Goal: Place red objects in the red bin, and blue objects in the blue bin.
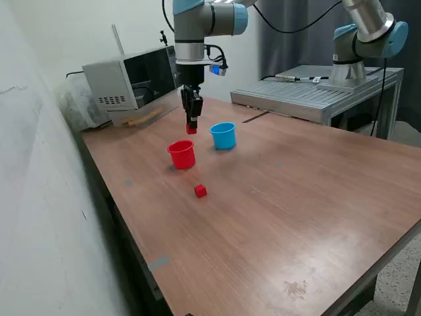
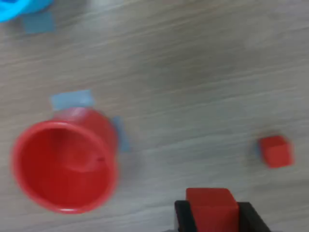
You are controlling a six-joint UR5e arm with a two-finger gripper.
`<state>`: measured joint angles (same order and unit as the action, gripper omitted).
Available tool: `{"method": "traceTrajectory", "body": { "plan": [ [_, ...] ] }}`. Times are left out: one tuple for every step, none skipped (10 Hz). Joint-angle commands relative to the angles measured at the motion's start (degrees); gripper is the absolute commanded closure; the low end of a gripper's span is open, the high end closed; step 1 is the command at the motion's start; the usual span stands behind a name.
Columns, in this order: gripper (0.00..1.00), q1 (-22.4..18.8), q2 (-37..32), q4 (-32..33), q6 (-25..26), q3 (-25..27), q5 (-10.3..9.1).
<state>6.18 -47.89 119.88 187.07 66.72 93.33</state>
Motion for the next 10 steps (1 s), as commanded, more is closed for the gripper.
{"method": "traceTrajectory", "body": {
  "plan": [
    [1.00, 5.8, 0.3, -1.0, -0.1, -0.1, 0.54],
    [1.00, 7.1, 0.3, -1.5, -0.4, 0.2, 0.54],
    [1.00, 7.3, 0.2, -1.6, -0.7, 0.8, 0.63],
    [1.00, 7.3, 0.2, -1.6, -0.7, 1.4, 0.63],
    [1.00, 7.0, 0.1, -1.5, -0.7, 2.2, 0.63],
    [1.00, 6.5, 0.1, -1.4, -0.7, 2.5, 0.63],
    [1.00, 6.3, 0.1, -1.2, -0.7, 2.5, 0.63],
    [1.00, 6.3, 0.1, -0.9, -0.6, 2.4, 0.63],
    [1.00, 6.3, 0.1, -0.8, -0.6, 2.4, 0.63],
    [1.00, 6.3, 0.2, -0.7, -0.5, 2.4, 0.63]
  ]
}}
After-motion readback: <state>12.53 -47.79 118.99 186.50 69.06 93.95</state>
